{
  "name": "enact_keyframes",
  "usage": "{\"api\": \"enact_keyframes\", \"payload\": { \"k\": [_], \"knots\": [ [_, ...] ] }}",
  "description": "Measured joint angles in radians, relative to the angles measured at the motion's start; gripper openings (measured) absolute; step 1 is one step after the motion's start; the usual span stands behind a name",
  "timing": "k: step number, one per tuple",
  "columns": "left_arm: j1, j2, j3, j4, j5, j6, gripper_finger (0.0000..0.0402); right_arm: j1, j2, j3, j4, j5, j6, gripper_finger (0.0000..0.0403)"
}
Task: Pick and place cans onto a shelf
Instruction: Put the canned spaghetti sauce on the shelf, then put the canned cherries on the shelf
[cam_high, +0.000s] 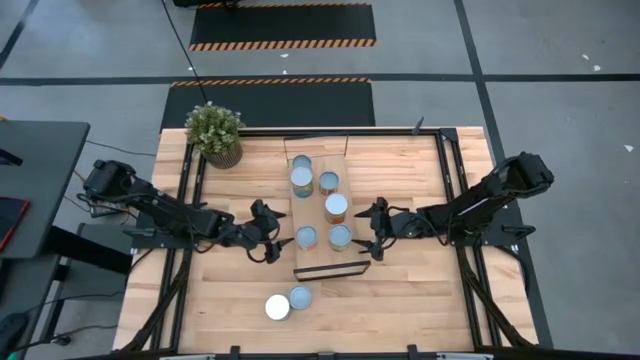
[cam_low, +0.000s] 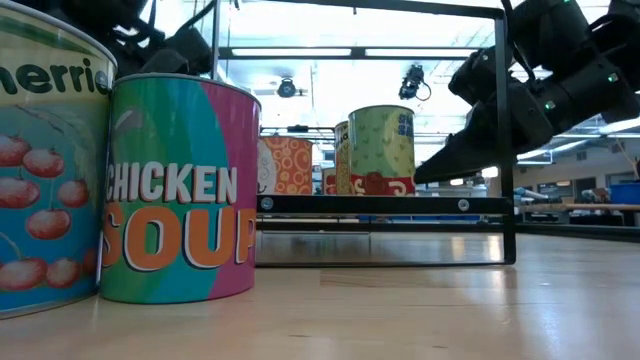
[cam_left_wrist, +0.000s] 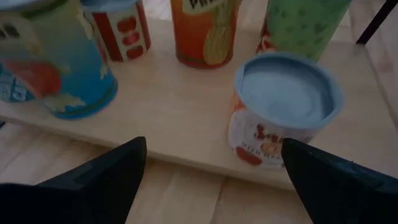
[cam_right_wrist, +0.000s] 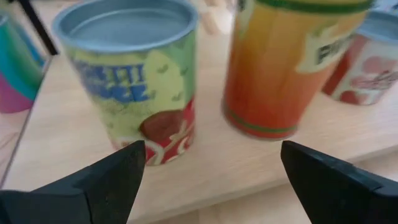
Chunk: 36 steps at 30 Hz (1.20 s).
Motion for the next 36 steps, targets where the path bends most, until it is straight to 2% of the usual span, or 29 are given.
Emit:
{"api": "enact_keyframes", "payload": {
  "k": [3, 25, 30, 33, 36],
  "knots": [
    [0.007, 0.027, 0.000, 0.013, -0.003, -0.012, 0.0378, 0.007, -0.010, 0.000, 0.007, 0.042, -0.002, 0.0382],
    [0.007, 0.175, 0.000, 0.203, -0.003, -0.010, 0.0378, 0.008, 0.050, 0.004, 0.110, 0.091, 0.015, 0.0382],
    [0.006, 0.141, 0.000, 0.168, 0.035, 0.007, 0.0378, 0.008, 0.012, 0.004, 0.077, 0.106, -0.002, 0.0382],
    [0.006, 0.096, 0.000, 0.126, 0.080, 0.026, 0.0378, 0.008, -0.044, 0.004, 0.008, 0.133, -0.010, 0.0382],
    [0.006, 0.039, 0.000, 0.054, 0.082, 0.027, 0.0378, 0.008, -0.119, 0.004, -0.065, 0.166, -0.011, 0.0382]
  ]
}}
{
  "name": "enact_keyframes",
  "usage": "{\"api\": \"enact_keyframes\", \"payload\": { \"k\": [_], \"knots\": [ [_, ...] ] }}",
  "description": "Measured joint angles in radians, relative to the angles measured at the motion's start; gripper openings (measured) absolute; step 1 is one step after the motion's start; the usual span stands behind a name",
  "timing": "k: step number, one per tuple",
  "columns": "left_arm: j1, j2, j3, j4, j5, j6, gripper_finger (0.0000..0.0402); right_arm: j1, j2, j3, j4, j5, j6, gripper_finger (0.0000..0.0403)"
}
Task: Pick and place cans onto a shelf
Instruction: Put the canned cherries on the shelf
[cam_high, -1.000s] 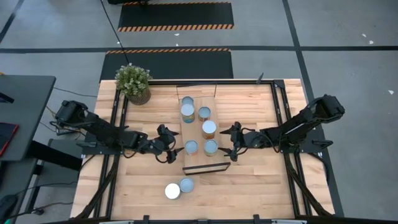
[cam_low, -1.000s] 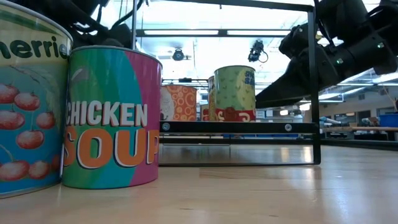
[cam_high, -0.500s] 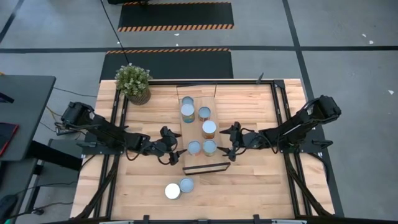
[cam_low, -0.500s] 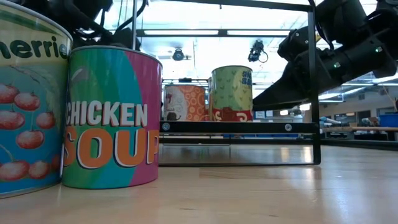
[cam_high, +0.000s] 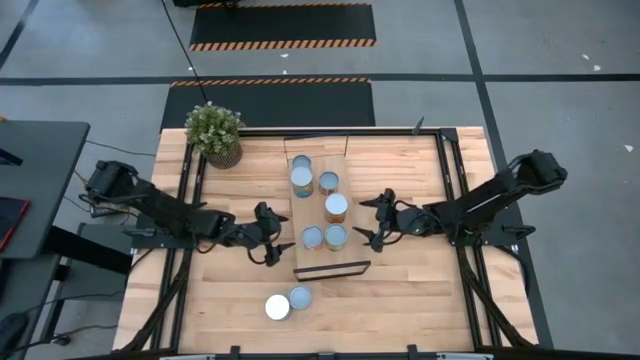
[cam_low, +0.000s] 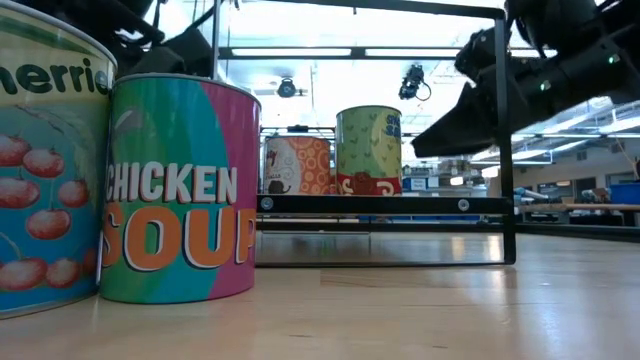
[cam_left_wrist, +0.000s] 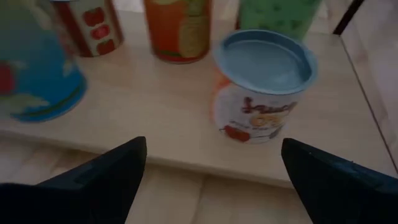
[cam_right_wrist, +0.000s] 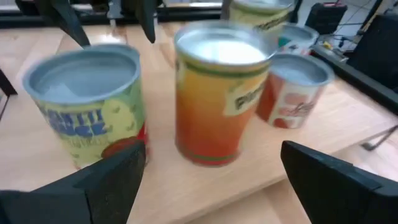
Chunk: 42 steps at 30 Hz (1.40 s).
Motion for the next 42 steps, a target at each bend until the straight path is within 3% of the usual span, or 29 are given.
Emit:
{"api": "enact_keyframes", "payload": {
  "k": [6, 14, 18, 22, 25, 30, 38, 42],
  "knots": [
    [-0.002, -0.087, 0.000, -0.056, 0.015, -0.031, 0.0378, 0.010, -0.134, 0.000, -0.064, 0.005, -0.029, 0.0382],
    [-0.007, -0.173, 0.038, -0.129, 0.228, -0.015, 0.0378, 0.014, -0.207, 0.000, -0.086, 0.006, -0.079, 0.0382],
    [-0.035, -0.241, 0.137, -0.431, 0.267, -0.043, 0.0378, 0.014, -0.220, 0.000, -0.090, 0.006, -0.081, 0.0382],
    [-0.094, -0.260, 0.257, -0.677, 0.349, -0.197, 0.0378, 0.014, -0.225, 0.000, -0.091, 0.006, -0.096, 0.0382],
    [-0.171, -0.237, 0.293, -0.717, 0.391, -0.338, 0.0378, 0.014, -0.225, 0.000, -0.092, 0.028, -0.106, 0.0382],
    [-0.269, -0.151, 0.357, -0.711, 0.386, -0.421, 0.0378, 0.014, -0.225, 0.000, -0.094, 0.048, -0.115, 0.0382],
    [-0.400, 0.024, 0.635, -0.917, 0.167, -0.468, 0.0378, 0.014, -0.225, 0.000, -0.107, 0.048, -0.159, 0.0382],
    [-0.471, 0.098, 0.758, -1.020, 0.122, -0.566, 0.0378, 0.014, -0.225, 0.000, -0.126, 0.048, -0.155, 0.0382]
  ]
}}
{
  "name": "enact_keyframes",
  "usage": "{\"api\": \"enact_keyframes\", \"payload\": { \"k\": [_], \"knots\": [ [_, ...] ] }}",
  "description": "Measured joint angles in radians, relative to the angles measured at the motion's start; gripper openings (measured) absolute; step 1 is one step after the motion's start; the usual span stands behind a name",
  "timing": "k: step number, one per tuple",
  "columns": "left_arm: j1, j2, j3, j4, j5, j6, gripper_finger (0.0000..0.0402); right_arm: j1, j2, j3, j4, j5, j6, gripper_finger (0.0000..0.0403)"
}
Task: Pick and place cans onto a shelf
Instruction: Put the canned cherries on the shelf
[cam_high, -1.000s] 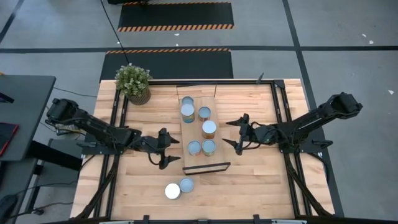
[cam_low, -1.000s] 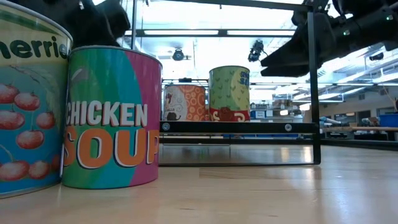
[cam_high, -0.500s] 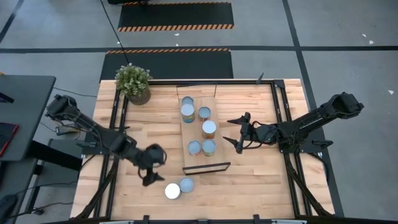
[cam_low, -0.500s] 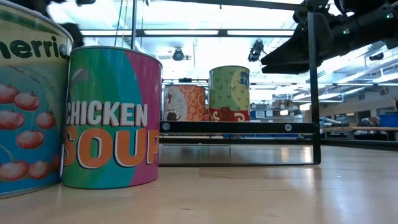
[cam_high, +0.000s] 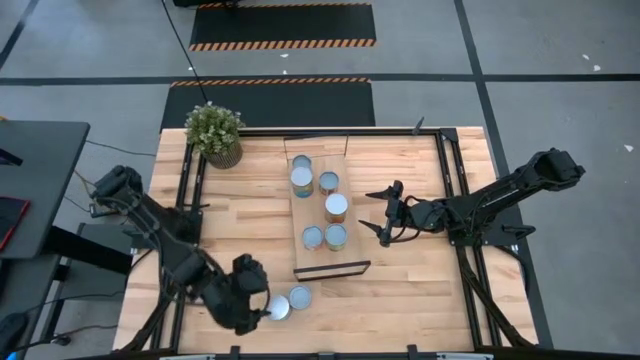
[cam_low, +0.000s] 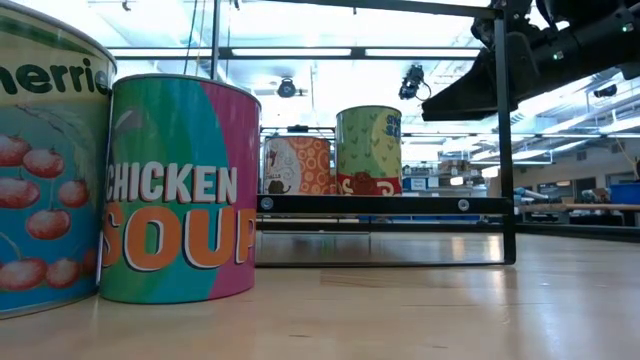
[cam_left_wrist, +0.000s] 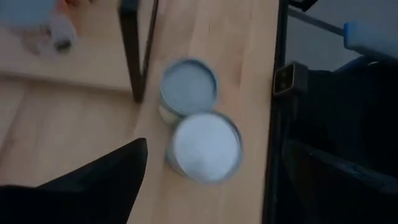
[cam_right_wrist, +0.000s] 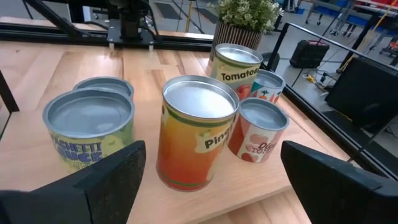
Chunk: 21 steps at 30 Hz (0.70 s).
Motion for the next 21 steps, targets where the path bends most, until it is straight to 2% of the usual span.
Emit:
{"api": "enact_keyframes", "payload": {
  "k": [6, 11, 16, 21],
  "knots": [
    [-0.129, 0.060, 0.025, -0.062, 0.018, -0.286, 0.0378, 0.020, 0.000, 0.000, 0.008, 0.000, 0.008, 0.0382],
    [-0.226, 0.137, 0.025, -0.097, -0.016, -0.478, 0.0378, 0.040, 0.000, 0.000, 0.046, 0.007, 0.008, 0.0382],
    [-0.273, 0.249, 0.025, -0.095, -0.033, -0.520, 0.0378, 0.051, 0.000, 0.000, 0.093, 0.009, 0.033, 0.0382],
    [-0.277, 0.328, 0.025, -0.057, -0.005, -0.496, 0.0378, 0.066, 0.000, 0.000, 0.119, 0.009, 0.075, 0.0382]
  ]
}}
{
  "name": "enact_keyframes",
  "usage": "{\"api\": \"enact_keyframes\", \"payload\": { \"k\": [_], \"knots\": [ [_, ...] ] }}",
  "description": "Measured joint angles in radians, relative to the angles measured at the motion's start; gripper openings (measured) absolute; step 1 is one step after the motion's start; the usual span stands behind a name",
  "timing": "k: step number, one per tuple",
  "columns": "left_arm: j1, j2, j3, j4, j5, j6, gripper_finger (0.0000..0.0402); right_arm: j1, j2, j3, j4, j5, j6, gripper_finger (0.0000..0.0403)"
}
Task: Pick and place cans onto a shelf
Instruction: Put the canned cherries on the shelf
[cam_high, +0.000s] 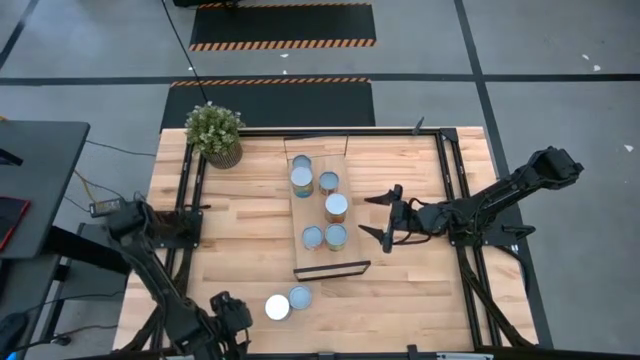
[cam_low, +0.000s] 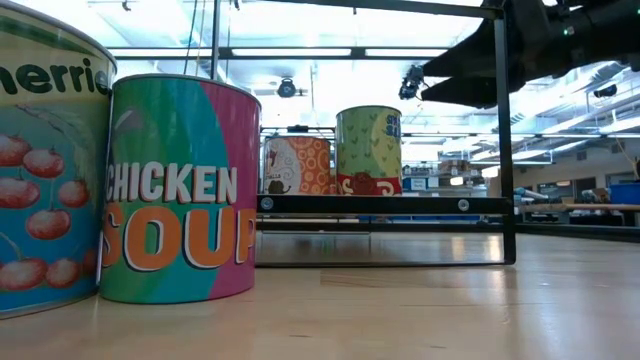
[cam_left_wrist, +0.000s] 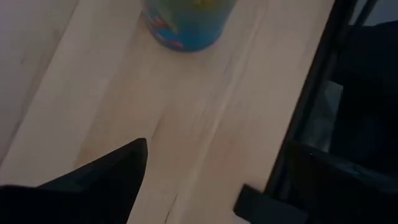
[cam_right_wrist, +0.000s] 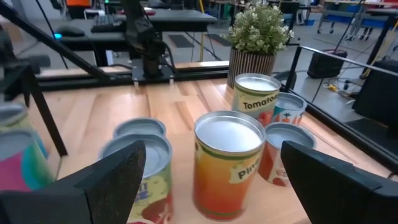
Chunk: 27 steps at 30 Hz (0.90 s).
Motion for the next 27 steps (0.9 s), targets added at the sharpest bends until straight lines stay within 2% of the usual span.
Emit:
{"api": "enact_keyframes", "payload": {
  "k": [7, 12, 16, 21, 27],
  "knots": [
    [-0.005, 0.086, 0.000, 0.019, -0.127, 0.022, 0.0378, 0.010, 0.000, 0.000, 0.019, 0.000, 0.034, 0.0382],
    [-0.003, 0.124, -0.001, 0.027, -0.266, 0.020, 0.0378, 0.010, 0.000, 0.000, 0.019, 0.000, 0.044, 0.0382],
    [-0.003, 0.128, -0.018, 0.047, -0.416, -0.009, 0.0378, 0.010, 0.000, 0.000, 0.019, 0.000, 0.048, 0.0382],
    [0.008, 0.128, -0.102, 0.206, -0.459, -0.020, 0.0378, 0.010, 0.000, 0.000, 0.019, -0.002, 0.048, 0.0382],
    [0.032, 0.128, -0.195, 0.454, -0.552, 0.079, 0.0378, 0.010, 0.000, 0.000, 0.019, -0.003, 0.047, 0.0382]
  ]
}}
